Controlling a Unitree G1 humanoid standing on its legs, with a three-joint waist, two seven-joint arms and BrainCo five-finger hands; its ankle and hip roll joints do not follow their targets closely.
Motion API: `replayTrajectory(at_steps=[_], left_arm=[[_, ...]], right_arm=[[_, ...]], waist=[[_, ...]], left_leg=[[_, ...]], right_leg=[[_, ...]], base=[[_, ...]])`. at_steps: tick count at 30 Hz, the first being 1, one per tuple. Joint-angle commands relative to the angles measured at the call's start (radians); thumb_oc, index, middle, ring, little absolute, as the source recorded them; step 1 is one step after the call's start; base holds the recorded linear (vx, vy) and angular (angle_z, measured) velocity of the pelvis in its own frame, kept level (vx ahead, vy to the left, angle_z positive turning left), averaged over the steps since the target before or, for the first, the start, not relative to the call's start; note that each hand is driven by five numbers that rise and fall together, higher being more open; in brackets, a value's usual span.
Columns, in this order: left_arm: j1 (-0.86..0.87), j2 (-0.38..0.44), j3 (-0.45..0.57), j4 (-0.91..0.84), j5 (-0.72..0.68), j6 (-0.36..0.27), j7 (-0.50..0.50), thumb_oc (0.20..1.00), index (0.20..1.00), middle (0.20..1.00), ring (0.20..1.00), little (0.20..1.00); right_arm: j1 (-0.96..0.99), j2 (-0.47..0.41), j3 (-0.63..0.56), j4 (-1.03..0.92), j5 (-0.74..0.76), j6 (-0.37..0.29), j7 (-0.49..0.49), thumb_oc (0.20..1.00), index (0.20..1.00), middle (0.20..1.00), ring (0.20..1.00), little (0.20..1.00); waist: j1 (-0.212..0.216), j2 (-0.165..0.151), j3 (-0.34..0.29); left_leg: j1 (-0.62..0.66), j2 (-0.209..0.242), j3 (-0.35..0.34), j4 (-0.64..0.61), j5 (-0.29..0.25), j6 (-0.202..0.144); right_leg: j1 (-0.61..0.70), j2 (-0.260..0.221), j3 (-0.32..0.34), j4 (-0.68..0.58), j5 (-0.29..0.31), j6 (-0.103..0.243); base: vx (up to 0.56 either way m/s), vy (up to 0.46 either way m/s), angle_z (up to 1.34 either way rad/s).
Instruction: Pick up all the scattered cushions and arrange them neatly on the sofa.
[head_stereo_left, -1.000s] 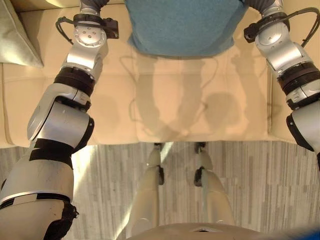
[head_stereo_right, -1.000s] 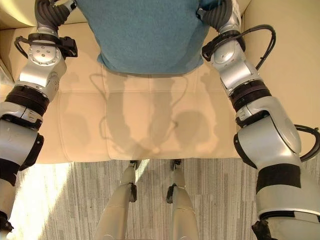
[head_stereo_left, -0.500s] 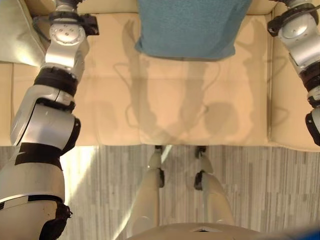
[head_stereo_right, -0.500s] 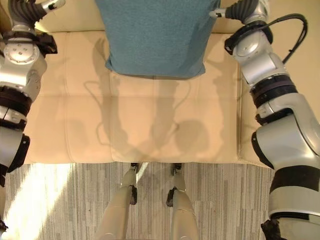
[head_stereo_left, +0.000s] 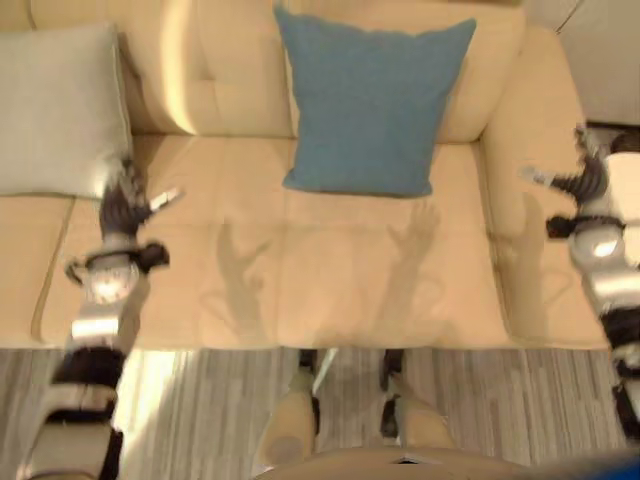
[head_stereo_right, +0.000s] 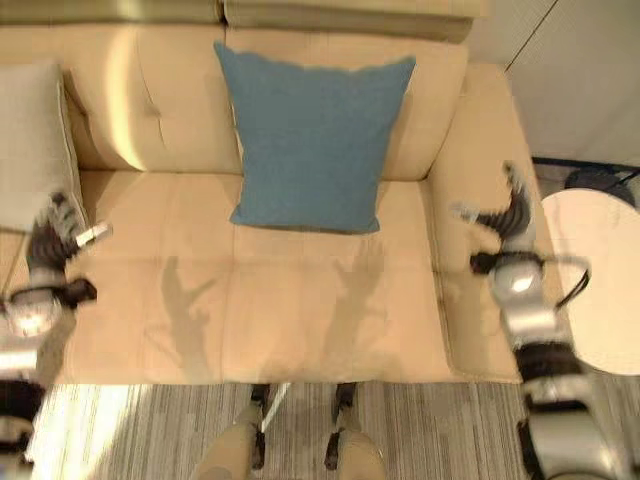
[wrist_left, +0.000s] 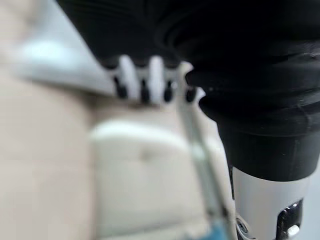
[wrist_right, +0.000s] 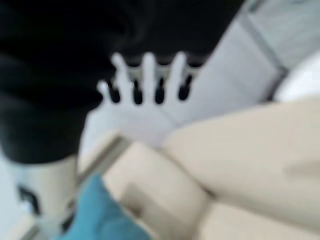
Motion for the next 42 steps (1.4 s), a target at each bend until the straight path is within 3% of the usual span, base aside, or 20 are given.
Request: replayTrajectory(at_steps=[1,6,10,15,20,22,25,28,30,34,35,37,39,42], left_arm=[[-0.045,-0.005,-0.039,0.068,0.054,0.001,-0.057,1.000,1.000,1.000,1.000,1.000],[0.144,-0.141,0.007,0.263,0.166,0.064,-0.145,1.000,1.000,1.000,1.000,1.000],[0.176,-0.226,-0.006,0.580,0.297,0.096,-0.183,1.000,1.000,1.000,1.000,1.000],[0.183,-0.271,-0.034,0.762,0.426,0.118,-0.181,1.000,1.000,1.000,1.000,1.000],[0.157,-0.282,-0.069,0.786,0.444,0.124,-0.174,1.000,1.000,1.000,1.000,1.000],[0.124,-0.279,-0.091,0.776,0.442,0.119,-0.167,1.000,1.000,1.000,1.000,1.000],[0.103,-0.284,-0.107,0.769,0.447,0.119,-0.169,1.000,1.000,1.000,1.000,1.000],[0.096,-0.302,-0.120,0.766,0.465,0.120,-0.167,1.000,1.000,1.000,1.000,1.000],[0.099,-0.324,-0.140,0.755,0.471,0.119,-0.169,1.000,1.000,1.000,1.000,1.000],[0.094,-0.324,-0.152,0.780,0.518,0.127,-0.153,1.000,1.000,1.000,1.000,1.000],[0.085,-0.302,-0.143,0.789,0.527,0.131,-0.139,1.000,1.000,1.000,1.000,1.000],[0.082,-0.280,-0.144,0.787,0.535,0.129,-0.132,1.000,1.000,1.000,1.000,1.000],[0.102,-0.280,-0.139,0.793,0.544,0.124,-0.135,1.000,1.000,1.000,1.000,1.000],[0.105,-0.283,-0.137,0.805,0.557,0.129,-0.134,1.000,1.000,1.000,1.000,1.000]], right_arm=[[-0.028,-0.051,0.048,0.026,-0.055,-0.051,0.047,1.000,1.000,1.000,1.000,1.000],[0.173,-0.001,0.029,0.162,-0.149,-0.037,0.141,1.000,1.000,1.000,1.000,1.000],[0.223,0.031,0.095,0.370,-0.238,-0.028,0.181,1.000,1.000,1.000,1.000,1.000],[0.244,0.085,0.140,0.579,-0.253,-0.017,0.192,1.000,1.000,1.000,1.000,1.000],[0.252,0.121,0.131,0.702,-0.202,-0.006,0.190,1.000,1.000,1.000,1.000,1.000],[0.239,0.118,0.125,0.727,-0.175,0.000,0.185,1.000,1.000,1.000,1.000,1.000],[0.239,0.120,0.135,0.760,-0.177,0.011,0.190,1.000,1.000,1.000,1.000,1.000],[0.236,0.121,0.137,0.785,-0.193,0.020,0.194,1.000,1.000,1.000,1.000,1.000],[0.242,0.128,0.142,0.795,-0.216,0.028,0.198,1.000,1.000,1.000,1.000,1.000],[0.218,0.156,0.157,0.797,-0.252,0.048,0.201,1.000,1.000,1.000,1.000,1.000],[0.195,0.168,0.175,0.797,-0.258,0.054,0.197,1.000,1.000,1.000,1.000,1.000],[0.207,0.176,0.181,0.803,-0.244,0.046,0.201,1.000,1.000,1.000,1.000,1.000],[0.224,0.177,0.171,0.807,-0.237,0.044,0.202,1.000,1.000,1.000,1.000,1.000],[0.231,0.177,0.171,0.811,-0.239,0.044,0.201,1.000,1.000,1.000,1.000,1.000]], waist=[[-0.004,0.017,-0.068],[-0.016,0.034,-0.094],[-0.019,0.034,-0.109],[-0.018,0.029,-0.100],[-0.020,0.024,-0.076],[-0.019,0.016,-0.051],[-0.029,-0.004,-0.050],[-0.042,-0.019,-0.051],[-0.055,0.005,-0.058],[-0.043,0.002,-0.049],[-0.026,0.012,-0.029],[-0.022,0.020,-0.031],[-0.003,0.007,-0.075],[-0.006,0.009,-0.095]], left_leg=[[0.044,0.004,0.003,0.016,-0.059,-0.038],[0.129,0.024,0.013,0.004,-0.057,-0.042],[0.173,0.040,0.021,0.004,-0.057,-0.043],[0.190,0.059,0.011,0.014,-0.048,-0.048],[0.124,0.073,-0.025,0.040,-0.008,-0.066],[0.043,0.068,-0.036,0.093,0.018,-0.082],[0.042,0.044,-0.036,0.175,-0.063,-0.040],[0.079,0.011,-0.054,0.254,-0.163,-0.025],[0.141,-0.005,-0.074,0.189,-0.173,-0.012],[0.162,-0.063,-0.057,0.107,-0.170,0.026],[0.160,-0.059,-0.022,0.101,-0.152,0.040],[0.156,-0.064,-0.019,0.092,-0.138,0.055],[0.177,-0.075,-0.002,0.069,-0.143,0.051],[0.203,-0.062,0.007,0.046,-0.138,0.042]], right_leg=[[0.072,-0.044,-0.048,0.009,-0.042,0.091],[0.150,-0.024,-0.063,0.037,-0.085,0.075],[0.198,-0.009,-0.062,0.053,-0.110,0.062],[0.230,0.016,-0.058,0.071,-0.145,0.041],[0.222,0.050,-0.056,0.062,-0.165,0.011],[0.200,0.051,-0.060,0.058,-0.160,0.001],[0.165,0.031,-0.067,0.064,-0.128,0.003],[0.152,0.004,-0.057,0.068,-0.102,0.010],[0.133,0.002,-0.043,0.086,-0.083,0.021],[0.059,-0.043,-0.038,0.098,-0.015,0.060],[0.027,-0.063,-0.080,0.177,-0.032,0.065],[0.057,-0.039,-0.025,0.261,-0.097,0.048],[0.151,-0.039,-0.030,0.153,-0.098,0.055],[0.183,-0.023,-0.028,0.099,-0.091,0.060]], base=[[0.04,-0.044,0.01],[-0.03,-0.058,0.07],[-0.05,-0.062,-0.05],[-0.07,-0.093,0.01],[-0.17,-0.096,0.23],[-0.29,-0.039,0.58],[-0.20,0.015,0.42],[-0.08,0.101,0.24],[-0.06,0.293,0.18],[-0.18,0.322,-0.67],[-0.28,0.230,-1.59],[-0.18,0.112,-1.02],[0.06,-0.092,-0.14],[0.10,-0.138,-0.14]])
